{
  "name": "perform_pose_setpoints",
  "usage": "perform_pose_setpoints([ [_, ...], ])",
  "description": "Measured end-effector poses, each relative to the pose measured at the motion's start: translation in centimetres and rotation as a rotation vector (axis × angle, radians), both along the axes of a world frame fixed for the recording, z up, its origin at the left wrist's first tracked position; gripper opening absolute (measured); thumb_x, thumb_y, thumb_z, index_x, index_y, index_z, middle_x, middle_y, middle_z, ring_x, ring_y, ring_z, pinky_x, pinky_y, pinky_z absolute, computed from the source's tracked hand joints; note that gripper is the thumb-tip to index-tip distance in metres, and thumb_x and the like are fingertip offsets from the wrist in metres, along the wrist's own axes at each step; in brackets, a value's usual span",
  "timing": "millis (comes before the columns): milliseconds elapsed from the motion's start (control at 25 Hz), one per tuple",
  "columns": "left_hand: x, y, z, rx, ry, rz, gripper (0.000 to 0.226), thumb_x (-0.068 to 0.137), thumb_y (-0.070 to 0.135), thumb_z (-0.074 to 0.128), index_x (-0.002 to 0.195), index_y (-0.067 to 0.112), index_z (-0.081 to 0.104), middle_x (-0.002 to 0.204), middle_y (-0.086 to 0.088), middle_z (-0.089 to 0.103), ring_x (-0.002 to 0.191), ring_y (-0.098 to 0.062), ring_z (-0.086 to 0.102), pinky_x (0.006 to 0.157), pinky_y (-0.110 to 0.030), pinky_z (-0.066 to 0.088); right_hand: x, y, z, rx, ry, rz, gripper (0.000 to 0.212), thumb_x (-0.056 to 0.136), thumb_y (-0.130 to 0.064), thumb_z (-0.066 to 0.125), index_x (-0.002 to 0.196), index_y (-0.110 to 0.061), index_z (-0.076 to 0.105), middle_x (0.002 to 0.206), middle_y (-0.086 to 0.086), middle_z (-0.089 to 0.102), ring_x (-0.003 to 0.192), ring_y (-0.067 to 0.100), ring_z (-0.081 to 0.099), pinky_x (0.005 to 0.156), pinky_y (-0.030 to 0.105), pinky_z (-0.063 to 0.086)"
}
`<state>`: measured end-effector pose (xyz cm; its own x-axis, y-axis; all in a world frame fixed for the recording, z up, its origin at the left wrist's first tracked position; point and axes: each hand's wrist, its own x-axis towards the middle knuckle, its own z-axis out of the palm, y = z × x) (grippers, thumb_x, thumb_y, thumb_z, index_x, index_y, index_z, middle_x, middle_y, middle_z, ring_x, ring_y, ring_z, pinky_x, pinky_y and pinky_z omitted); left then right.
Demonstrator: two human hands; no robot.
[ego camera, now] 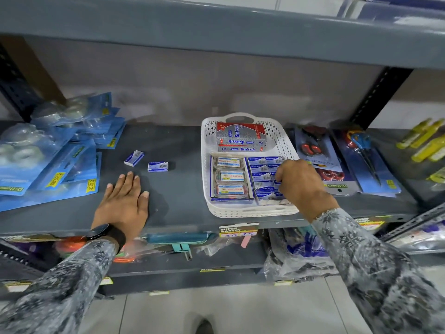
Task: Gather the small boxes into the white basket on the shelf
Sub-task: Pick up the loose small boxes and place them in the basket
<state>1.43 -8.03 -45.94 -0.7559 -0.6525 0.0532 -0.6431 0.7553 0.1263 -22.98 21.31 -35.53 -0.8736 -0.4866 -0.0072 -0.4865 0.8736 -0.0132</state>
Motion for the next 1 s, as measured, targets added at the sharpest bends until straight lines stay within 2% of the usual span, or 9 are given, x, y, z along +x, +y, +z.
perform_pose_setpoints([
  [160, 0.0, 0.2, 0.2, 0.011, 0.02, 0.012, 0.075, 0.095, 0.048, 0.006, 0.157, 0.009, 0.024, 0.168, -0.007, 0.015, 0.156, -0.022, 0.01, 0.127, -0.041, 0.005, 2.9, -5.7, 1.9, -0.215, 0.122, 0.235, 0.028, 0.084, -0.001, 0.061, 0.102, -0.016, 0.075, 0.1, 0.008, 0.075, 0.088, 0.029, 0.07, 0.082, 0.037, 0.059],
  [280, 0.1, 0.1, 0.3, 0.026, 0.026, 0.015, 0.075, 0.094, 0.048, 0.007, 0.157, 0.01, 0.023, 0.168, -0.006, 0.014, 0.157, -0.021, 0.008, 0.128, -0.04, 0.004, 5.8, -12.6, 2.0, -0.322, -0.01, 0.49, 0.037, 0.085, 0.0, 0.059, 0.113, -0.02, 0.074, 0.113, 0.008, 0.073, 0.104, 0.033, 0.066, 0.092, 0.041, 0.054],
  [400, 0.1, -0.1, 0.1, 0.03, 0.033, 0.011, 0.075, 0.094, 0.048, 0.007, 0.157, 0.01, 0.023, 0.168, -0.006, 0.014, 0.157, -0.02, 0.008, 0.128, -0.04, 0.004, 7.7, -18.7, 0.5, -0.225, -0.146, 0.702, 0.041, 0.084, -0.005, 0.061, 0.119, -0.023, 0.072, 0.118, 0.006, 0.073, 0.109, 0.033, 0.066, 0.092, 0.041, 0.054],
  [560, 0.1, 0.0, 0.0, 0.018, 0.05, 0.006, 0.075, 0.094, 0.048, 0.007, 0.156, 0.009, 0.026, 0.168, -0.007, 0.017, 0.156, -0.021, 0.011, 0.127, -0.042, 0.007, 8.1, -23.0, -1.7, -0.157, -0.172, 0.714, 0.051, 0.087, -0.002, 0.06, 0.133, -0.021, 0.063, 0.133, 0.01, 0.066, 0.117, 0.035, 0.064, 0.099, 0.041, 0.053],
  [720, 0.1, 0.0, 0.0, 0.015, 0.048, 0.003, 0.072, 0.096, 0.046, 0.01, 0.156, 0.01, 0.027, 0.167, -0.007, 0.019, 0.156, -0.022, 0.013, 0.127, -0.042, 0.008, 8.1, -24.1, -3.5, -0.104, -0.153, 0.687, 0.037, 0.085, 0.0, 0.061, 0.115, -0.018, 0.072, 0.119, 0.011, 0.071, 0.108, 0.038, 0.067, 0.091, 0.045, 0.057],
  [880, 0.1, 0.1, 0.1, 0.012, 0.05, 0.0, 0.07, 0.097, 0.045, 0.013, 0.155, 0.01, 0.028, 0.167, -0.008, 0.02, 0.156, -0.023, 0.014, 0.127, -0.042, 0.009, 8.3, -22.9, -3.5, -0.168, -0.174, 0.661, 0.035, 0.08, 0.006, 0.055, 0.099, -0.017, 0.073, 0.108, 0.012, 0.073, 0.098, 0.038, 0.069, 0.086, 0.045, 0.058],
  [1000, 0.2, 0.0, -0.1, 0.016, 0.056, -0.001, 0.071, 0.096, 0.047, 0.012, 0.155, 0.01, 0.028, 0.167, -0.008, 0.021, 0.156, -0.023, 0.014, 0.127, -0.043, 0.01, 8.5, -21.3, -2.7, -0.23, -0.202, 0.658, 0.035, 0.078, 0.008, 0.058, 0.097, -0.017, 0.073, 0.105, 0.008, 0.074, 0.096, 0.033, 0.069, 0.084, 0.038, 0.056],
])
